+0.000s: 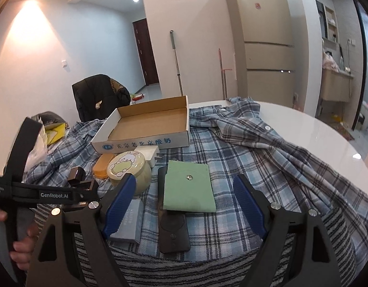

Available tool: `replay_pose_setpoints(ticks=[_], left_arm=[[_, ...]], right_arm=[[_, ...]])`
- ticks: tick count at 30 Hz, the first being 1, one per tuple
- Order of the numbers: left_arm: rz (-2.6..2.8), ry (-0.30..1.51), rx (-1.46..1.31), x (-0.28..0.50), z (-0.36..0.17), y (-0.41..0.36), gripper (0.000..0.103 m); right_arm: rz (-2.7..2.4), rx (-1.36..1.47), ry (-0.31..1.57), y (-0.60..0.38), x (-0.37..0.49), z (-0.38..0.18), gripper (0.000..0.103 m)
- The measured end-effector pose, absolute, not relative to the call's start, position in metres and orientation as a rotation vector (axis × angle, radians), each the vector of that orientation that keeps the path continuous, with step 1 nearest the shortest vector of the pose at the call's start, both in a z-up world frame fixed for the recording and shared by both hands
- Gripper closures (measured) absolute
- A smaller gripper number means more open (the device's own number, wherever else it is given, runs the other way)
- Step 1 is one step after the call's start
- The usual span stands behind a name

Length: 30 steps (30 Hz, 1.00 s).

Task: Organize rigid objects
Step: 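Lower the left tool onto the black square frame and close on it, then lift the black square frame off the shirt with the left tool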

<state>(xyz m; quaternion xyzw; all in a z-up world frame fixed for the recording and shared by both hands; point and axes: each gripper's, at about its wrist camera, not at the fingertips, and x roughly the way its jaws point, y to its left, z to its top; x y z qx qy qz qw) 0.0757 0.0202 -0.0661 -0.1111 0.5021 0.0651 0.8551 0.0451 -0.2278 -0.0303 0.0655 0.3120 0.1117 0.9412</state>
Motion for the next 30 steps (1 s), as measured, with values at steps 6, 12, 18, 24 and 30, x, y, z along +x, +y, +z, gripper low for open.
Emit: replay_pose_setpoints(ticks=[6, 12, 18, 24, 30], left_arm=[[0.171, 0.995, -0.118, 0.073, -0.053, 0.016, 0.018], [0.159, 1.059, -0.135, 0.080, -0.073, 0.013, 0.018], [0.183, 1.091, -0.169, 0.081, -0.088, 0.020, 0.018], [0.166, 1.106, -0.215, 0.079, -0.094, 0.027, 0.028], [0.140, 1.023, -0.191, 0.067, -0.081, 0.028, 0.029]], right_arm=[[0.235, 0.146, 0.649, -0.229, 0.047, -0.032, 0.020], [0.224, 0.167, 0.650, -0.234, 0.046, -0.033, 0.020], [0.219, 0.174, 0.654, -0.237, 0.045, -0.034, 0.020], [0.219, 0.175, 0.651, -0.237, 0.045, -0.034, 0.020], [0.219, 0.177, 0.655, -0.238, 0.045, -0.034, 0.020]])
